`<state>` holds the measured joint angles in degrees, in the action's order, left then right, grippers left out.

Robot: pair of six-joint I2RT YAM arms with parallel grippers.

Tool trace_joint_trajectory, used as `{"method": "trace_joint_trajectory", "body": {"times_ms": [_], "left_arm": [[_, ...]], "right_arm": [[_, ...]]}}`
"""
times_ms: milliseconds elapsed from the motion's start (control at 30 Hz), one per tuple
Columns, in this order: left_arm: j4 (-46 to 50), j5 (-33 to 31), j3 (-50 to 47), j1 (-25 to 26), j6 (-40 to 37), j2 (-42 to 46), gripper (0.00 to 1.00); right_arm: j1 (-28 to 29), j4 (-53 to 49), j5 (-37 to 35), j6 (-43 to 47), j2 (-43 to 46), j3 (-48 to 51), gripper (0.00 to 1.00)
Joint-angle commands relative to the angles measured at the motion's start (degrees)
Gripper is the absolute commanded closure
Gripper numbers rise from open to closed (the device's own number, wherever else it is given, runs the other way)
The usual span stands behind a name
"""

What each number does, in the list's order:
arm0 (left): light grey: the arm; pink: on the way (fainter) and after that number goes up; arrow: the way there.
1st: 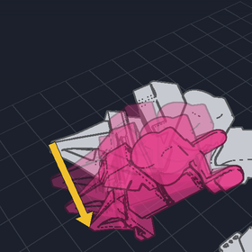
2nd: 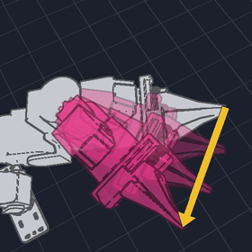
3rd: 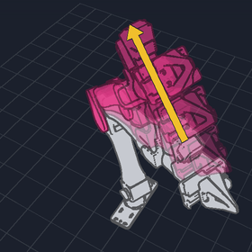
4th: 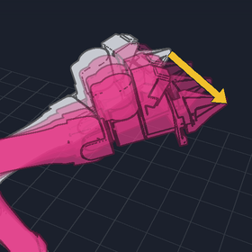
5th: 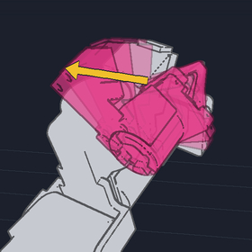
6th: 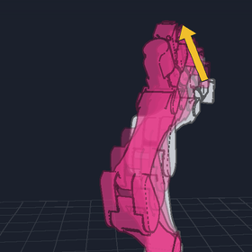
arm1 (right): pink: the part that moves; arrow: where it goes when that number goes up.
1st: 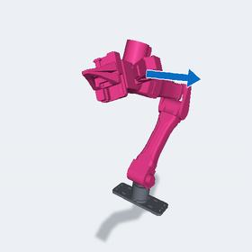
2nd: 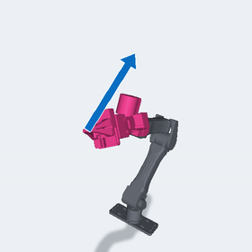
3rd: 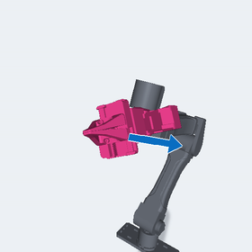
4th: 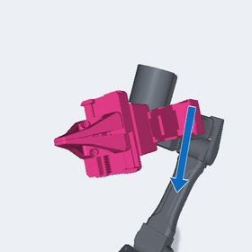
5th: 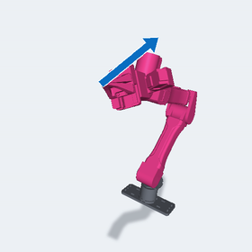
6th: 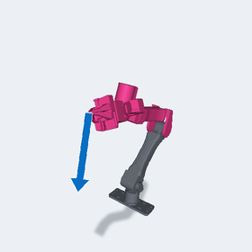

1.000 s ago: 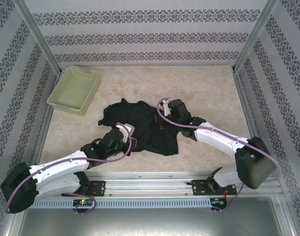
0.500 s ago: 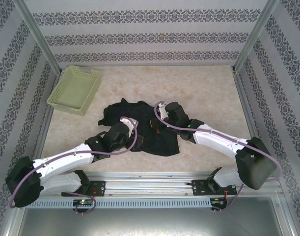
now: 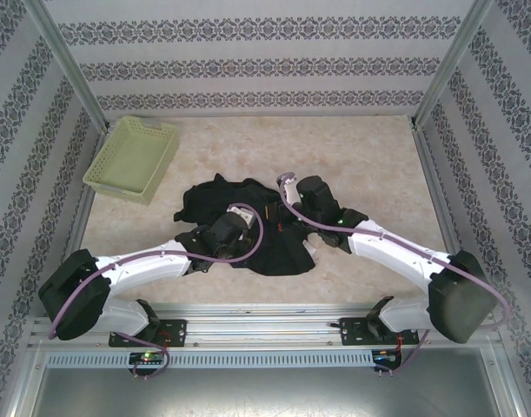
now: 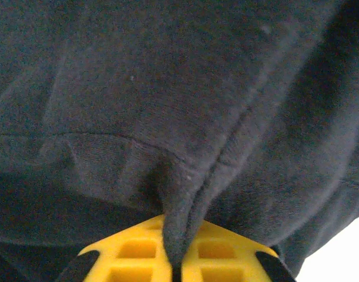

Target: Fold the inside-out t-shirt

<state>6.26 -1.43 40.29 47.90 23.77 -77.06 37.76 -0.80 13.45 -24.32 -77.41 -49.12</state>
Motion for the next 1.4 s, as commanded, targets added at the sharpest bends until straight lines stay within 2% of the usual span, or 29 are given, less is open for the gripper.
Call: {"method": "trace_joint_trajectory", "body": {"times_ms": [0,133,200,300,433,500,667,767,900,1100,1167,1200,1300,1367], "left_arm": [[-6.14,7.0,0.29,-0.26,-0.36,3.54,0.98],[-9.58,10.57,-1.96,-0.91,0.34,6.29,1.0],[-9.9,11.42,-2.94,-2.61,1.97,6.58,1.0],[-12.39,13.91,-5.03,-5.76,4.31,6.47,1.0],[-16.96,17.04,-7.39,-8.2,6.47,6.32,1.0],[-18.68,17.82,-8.13,-8.95,6.82,5.91,1.0],[-19.84,18.59,-8.79,-10.35,7.34,5.44,1.0],[-18.89,17.98,-8.44,-10.59,7.08,5.56,1.0],[-18.91,17.78,-8.87,-10.57,7.01,5.9,1.0],[-18.6,18.25,-8.46,-10.63,6.99,5.65,1.0],[-18.53,17.96,-8.49,-10.57,6.99,5.68,1.0],[-18.1,17.83,-8.28,-10.63,6.99,5.69,1.0],[-17.35,17.33,-7.95,-10.63,6.69,6.08,1.0],[-17.39,17.29,-8.08,-11.29,7.14,6.1,1.0]], "right_arm": [[-4.36,-1.81,-2.76,-1.79,-5.09,-4.14,1.0],[-7.14,-6.21,-5.52,-1.75,-12.65,-9.12,0.99],[-7.06,-7.16,-5.88,-1.71,-13.93,-10.23,0.88],[-5.99,-5.45,-6.94,-1.73,-10.85,-7.54,0.65],[-2.78,-6.23,-9.96,-0.44,-2.66,-2.74,0.48],[-0.13,-7.01,-11.56,0.06,1.73,-0.38,0.45],[5.98,-6.63,-10.16,-3.9,6.36,4.04,0.47],[9.92,-6.85,-12.02,-5.47,6.75,5.89,0.46],[10.51,-2.04,-8.85,-10.09,3.67,8.52,0.47],[10.93,-0.83,-12.03,-10.82,-4.35,5.55,0.39],[10.92,-0.53,-11.95,-10.28,-7.09,4.12,0.4],[10.91,-0.74,-11.91,-10.08,-8.17,3.27,0.45],[11.11,-0.44,-11.21,-8.88,-8.42,2.23,0.72],[11.37,0.82,-11.36,-7.76,-5.81,3.51,0.86]]}}
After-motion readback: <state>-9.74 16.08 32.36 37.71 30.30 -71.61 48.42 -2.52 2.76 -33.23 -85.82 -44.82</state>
